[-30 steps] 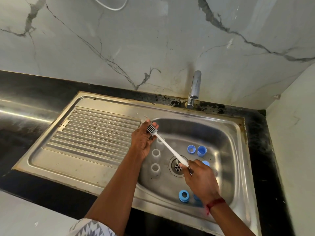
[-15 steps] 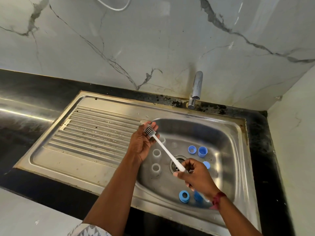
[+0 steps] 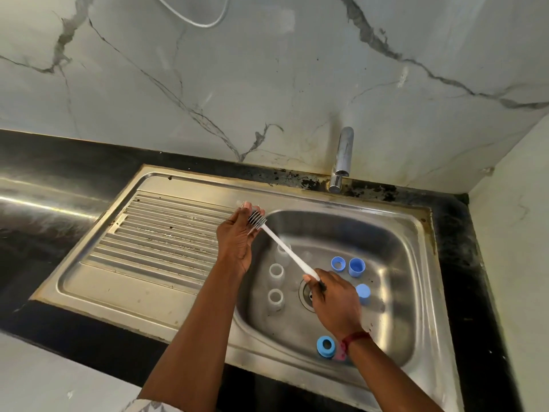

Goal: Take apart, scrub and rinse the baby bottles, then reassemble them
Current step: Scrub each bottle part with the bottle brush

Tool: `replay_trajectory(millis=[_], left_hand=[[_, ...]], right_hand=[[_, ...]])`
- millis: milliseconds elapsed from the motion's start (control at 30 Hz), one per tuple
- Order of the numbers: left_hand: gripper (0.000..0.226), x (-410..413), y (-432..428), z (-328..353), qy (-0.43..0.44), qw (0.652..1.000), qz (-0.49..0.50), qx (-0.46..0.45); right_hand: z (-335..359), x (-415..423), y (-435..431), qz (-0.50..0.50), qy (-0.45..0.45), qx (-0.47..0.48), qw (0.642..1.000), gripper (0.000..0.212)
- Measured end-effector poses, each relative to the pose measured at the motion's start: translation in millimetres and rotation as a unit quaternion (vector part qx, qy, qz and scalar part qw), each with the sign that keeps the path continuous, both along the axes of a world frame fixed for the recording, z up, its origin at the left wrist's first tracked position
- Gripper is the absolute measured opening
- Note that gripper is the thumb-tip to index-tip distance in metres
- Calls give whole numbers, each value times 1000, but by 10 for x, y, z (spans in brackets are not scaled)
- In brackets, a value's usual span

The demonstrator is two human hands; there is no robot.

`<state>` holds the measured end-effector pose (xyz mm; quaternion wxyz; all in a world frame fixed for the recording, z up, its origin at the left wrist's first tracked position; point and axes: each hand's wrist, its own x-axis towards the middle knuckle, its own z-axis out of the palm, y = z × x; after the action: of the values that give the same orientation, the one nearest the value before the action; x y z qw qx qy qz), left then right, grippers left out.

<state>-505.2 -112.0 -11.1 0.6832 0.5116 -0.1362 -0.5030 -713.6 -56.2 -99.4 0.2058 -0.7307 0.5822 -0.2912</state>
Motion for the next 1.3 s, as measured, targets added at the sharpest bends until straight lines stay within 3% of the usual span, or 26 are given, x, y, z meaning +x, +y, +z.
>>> replay_trajectory(millis=[100,233,333,433,700,967,1167,1300], left_hand=[[13,70,4,42,-13,999,-25,-26],[22,158,0,64,35,993,-86,-73],[22,208,-7,78,67,983,-131,-107],[17,231,-12,79,110,972,-153,-140],[20,295,-22,73,133,971,-128,-150],[13,315,-10,-46,146,981,-38,-118],[23,438,32,-41,126,987,74,-62],[21,501,68,-43,80,997,1,-15]], right_hand=[[90,82,-44,40,-143,146,978,42],[363,26,-57,94,-349,408,838,42],[446,-125,-96,167,-400,494,754,46],[474,-185,-130,187,-414,522,722,46],[521,-152,-175,187,-351,469,788,50],[456,-27,-147,133,-279,402,862,44],[325,-117,-129,88,-216,299,925,45],[279,-260,-103,51,-205,261,942,27]])
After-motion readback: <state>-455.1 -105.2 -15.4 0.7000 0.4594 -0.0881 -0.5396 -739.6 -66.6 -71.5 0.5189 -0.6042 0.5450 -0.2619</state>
